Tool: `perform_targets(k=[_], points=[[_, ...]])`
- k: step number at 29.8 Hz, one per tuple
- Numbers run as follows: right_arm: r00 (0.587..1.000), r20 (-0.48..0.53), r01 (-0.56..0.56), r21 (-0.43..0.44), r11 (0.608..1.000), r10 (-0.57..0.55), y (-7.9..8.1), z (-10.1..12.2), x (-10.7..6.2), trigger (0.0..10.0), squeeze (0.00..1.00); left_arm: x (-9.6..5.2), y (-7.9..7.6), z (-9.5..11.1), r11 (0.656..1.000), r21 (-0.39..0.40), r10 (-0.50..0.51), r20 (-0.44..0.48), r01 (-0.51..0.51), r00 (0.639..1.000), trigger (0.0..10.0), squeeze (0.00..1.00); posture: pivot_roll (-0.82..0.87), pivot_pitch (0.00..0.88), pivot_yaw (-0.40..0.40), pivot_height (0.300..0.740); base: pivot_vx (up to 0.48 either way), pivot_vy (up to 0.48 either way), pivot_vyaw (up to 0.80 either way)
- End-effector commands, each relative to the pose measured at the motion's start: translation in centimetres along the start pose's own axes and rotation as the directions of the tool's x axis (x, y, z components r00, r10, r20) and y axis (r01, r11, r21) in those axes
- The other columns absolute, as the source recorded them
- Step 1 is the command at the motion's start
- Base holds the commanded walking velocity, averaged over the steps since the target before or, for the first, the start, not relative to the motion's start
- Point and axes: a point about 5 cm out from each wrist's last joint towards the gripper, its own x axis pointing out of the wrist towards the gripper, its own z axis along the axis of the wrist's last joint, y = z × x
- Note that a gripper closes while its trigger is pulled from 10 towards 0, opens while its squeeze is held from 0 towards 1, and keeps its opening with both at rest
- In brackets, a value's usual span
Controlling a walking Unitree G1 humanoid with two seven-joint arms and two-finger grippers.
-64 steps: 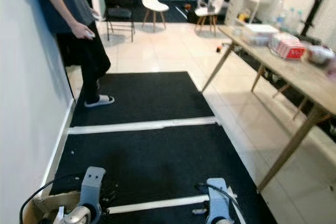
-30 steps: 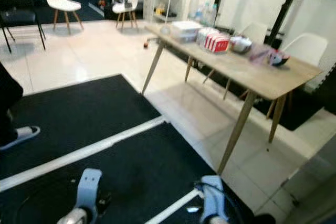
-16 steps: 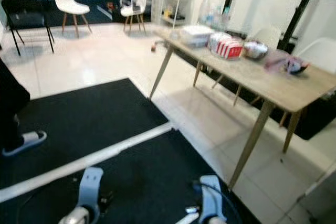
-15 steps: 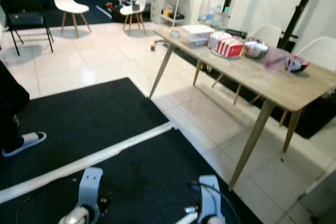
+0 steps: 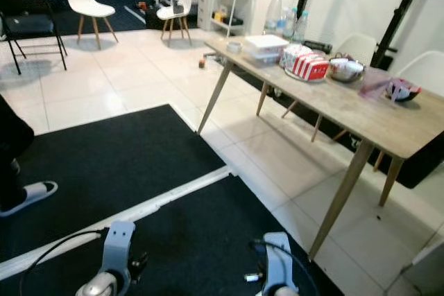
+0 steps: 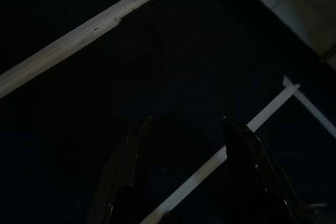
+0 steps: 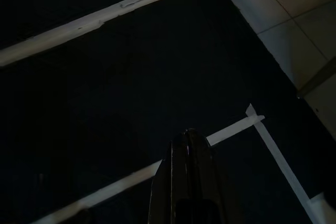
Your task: Restocking fridge
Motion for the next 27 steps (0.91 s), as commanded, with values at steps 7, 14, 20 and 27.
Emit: perform_targets(k=[7, 14, 20, 27], points=[[1.000, -0.006, 0.019, 0.006, 1.000, -0.019, -0.61, -0.03, -0.10, 10.0, 0.00, 0.13, -0.35, 0.18, 1.000, -0.005, -0.010, 0.001, 0.010, 1.000, 10.0, 0.00, -0.03, 0.000, -0.060, 0.740, 0.240, 0.000, -0.75], [1.000, -0.004, 0.018, 0.006, 1.000, -0.018, -0.60, 0.04, -0.08, 10.0, 0.00, 0.15, -0.25, 0.26, 1.000, -0.004, -0.009, 0.002, 0.009, 1.000, 10.0, 0.00, -0.03, 0.000, -0.060, 0.740, 0.171, 0.000, -0.75], [1.000, -0.016, 0.006, -0.023, 1.000, -0.006, -0.36, -0.11, -0.06, 10.0, 0.00, 0.14, -0.28, 0.21, 1.000, -0.003, -0.011, 0.000, 0.011, 1.000, 10.0, 0.00, -0.03, 0.000, -0.058, 0.740, 0.240, 0.000, 0.00], [1.000, -0.015, 0.011, -0.019, 1.000, -0.011, -0.31, -0.21, -0.07, 10.0, 0.00, 0.10, -0.43, 0.05, 1.000, 0.001, -0.015, -0.003, 0.015, 1.000, 10.0, 0.00, -0.03, 0.000, -0.058, 0.740, 0.137, 0.000, 0.00]])
